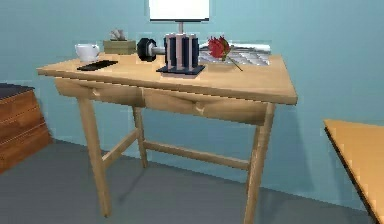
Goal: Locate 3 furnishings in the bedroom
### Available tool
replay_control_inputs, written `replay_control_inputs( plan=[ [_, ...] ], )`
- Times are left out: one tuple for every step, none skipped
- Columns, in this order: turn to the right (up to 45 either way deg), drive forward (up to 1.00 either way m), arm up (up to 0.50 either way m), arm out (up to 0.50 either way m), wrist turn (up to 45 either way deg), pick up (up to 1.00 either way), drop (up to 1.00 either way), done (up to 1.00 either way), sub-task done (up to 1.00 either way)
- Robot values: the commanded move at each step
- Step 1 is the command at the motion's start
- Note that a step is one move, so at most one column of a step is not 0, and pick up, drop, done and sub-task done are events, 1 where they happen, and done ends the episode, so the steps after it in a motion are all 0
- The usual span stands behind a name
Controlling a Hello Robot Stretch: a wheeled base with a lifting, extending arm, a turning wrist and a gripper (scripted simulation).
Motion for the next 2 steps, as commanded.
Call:
replay_control_inputs(
  plan=[
    [0.0,0.0,0.0,0.0,0.0,0.0,0.0,0.0,1.0],
    [0.0,0.0,0.0,0.0,0.0,0.0,0.0,1.0,0.0]
  ],
)
